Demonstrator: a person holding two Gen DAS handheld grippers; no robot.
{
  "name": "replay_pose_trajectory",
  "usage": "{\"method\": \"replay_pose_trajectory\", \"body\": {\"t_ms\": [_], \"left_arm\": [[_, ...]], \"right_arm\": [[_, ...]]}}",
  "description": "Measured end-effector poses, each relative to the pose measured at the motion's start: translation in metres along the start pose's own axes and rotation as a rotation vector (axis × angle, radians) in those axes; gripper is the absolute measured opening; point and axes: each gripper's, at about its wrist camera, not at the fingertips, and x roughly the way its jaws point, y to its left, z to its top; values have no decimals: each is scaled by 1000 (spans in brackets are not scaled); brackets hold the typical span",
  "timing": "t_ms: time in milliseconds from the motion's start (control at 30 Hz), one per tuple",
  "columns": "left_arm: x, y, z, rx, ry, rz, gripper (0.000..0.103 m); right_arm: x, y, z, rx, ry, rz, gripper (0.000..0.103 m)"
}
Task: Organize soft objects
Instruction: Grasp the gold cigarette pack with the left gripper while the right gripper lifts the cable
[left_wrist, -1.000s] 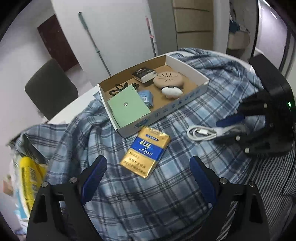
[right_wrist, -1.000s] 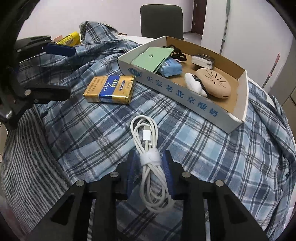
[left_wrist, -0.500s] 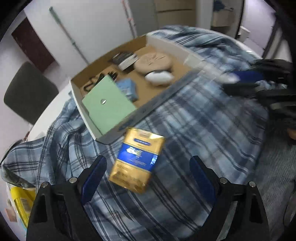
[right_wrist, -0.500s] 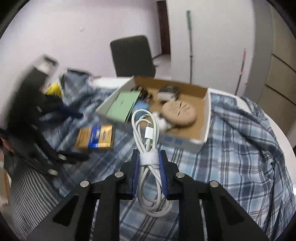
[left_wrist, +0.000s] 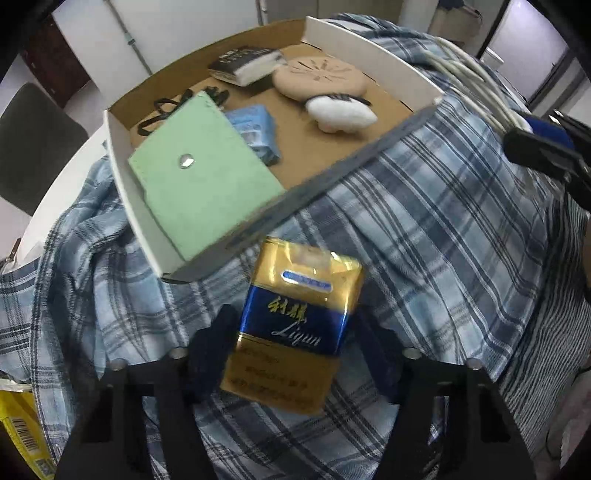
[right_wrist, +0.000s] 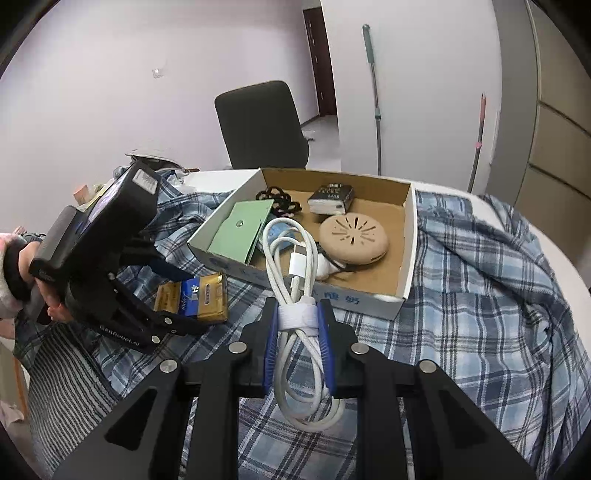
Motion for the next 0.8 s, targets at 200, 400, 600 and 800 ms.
{"method": "replay_pose_trajectory", "body": {"t_ms": [200, 400, 600, 800], "left_arm": [[-17, -16, -12, -33, -67, 28, 55], [-58, -44, -31, -106, -283, 41, 55], [-96, -63, -31, -193, -539, 143, 55], [-127, -77, -26, -299, -773, 209, 55]], "right_arm": [[-3, -4, -1, -7, -16, -31, 20], [-14, -5, 0, -1, -65, -69, 20], [-30, 4, 4, -16, -129, -106, 20], [-38, 8, 15, -3, -193, -141, 20]]}}
